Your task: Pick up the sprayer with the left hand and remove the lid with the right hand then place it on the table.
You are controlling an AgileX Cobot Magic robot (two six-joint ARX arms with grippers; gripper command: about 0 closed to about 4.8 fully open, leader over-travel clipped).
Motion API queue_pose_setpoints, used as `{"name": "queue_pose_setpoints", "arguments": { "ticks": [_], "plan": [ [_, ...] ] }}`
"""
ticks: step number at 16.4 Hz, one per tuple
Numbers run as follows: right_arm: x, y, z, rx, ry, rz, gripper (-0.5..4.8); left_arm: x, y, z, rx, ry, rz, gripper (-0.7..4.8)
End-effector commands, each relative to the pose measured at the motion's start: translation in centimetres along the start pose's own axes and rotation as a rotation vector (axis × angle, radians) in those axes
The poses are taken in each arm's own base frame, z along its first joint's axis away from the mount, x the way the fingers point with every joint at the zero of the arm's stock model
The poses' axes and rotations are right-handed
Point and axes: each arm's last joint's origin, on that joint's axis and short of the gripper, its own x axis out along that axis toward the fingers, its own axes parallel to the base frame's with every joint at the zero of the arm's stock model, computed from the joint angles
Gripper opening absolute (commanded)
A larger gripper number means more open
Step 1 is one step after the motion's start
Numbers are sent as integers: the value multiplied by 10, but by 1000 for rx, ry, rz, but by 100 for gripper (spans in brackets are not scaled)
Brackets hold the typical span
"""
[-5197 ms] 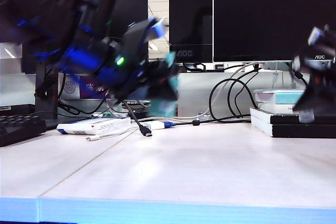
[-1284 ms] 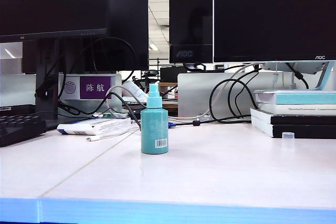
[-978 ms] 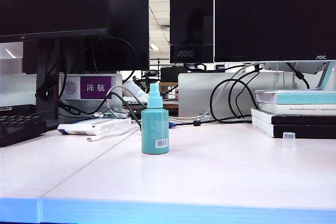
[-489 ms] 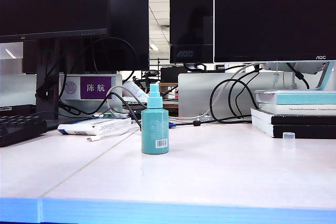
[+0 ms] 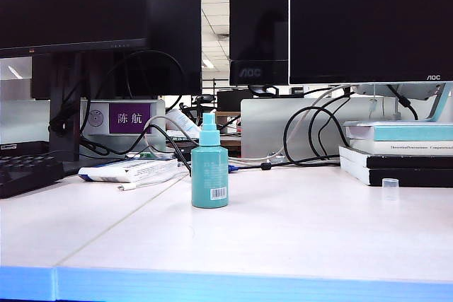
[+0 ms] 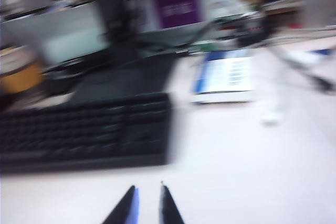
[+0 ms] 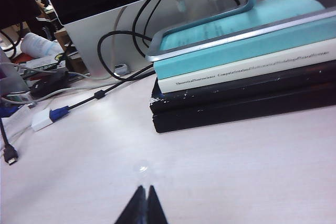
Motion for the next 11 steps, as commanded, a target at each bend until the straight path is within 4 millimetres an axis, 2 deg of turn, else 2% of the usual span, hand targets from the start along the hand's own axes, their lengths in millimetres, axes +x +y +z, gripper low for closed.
{"name": "queue_pose_setpoints", "arguments": {
  "ticks": [1, 5, 7, 11],
  "plan": [
    [0, 0, 0, 7, -13, -1, -1, 1, 16, 0, -20, -6, 152, 66],
    [0, 0, 0, 7, -14, 0, -1, 0, 16, -2, -15, 10, 157, 66],
    [0, 0, 0, 7, -13, 0, -1, 0, 14, -1, -17, -23, 52, 66],
    [-2, 0, 2, 8, -38, 7, -1, 1, 26, -3, -20, -2, 176, 66]
  ]
}}
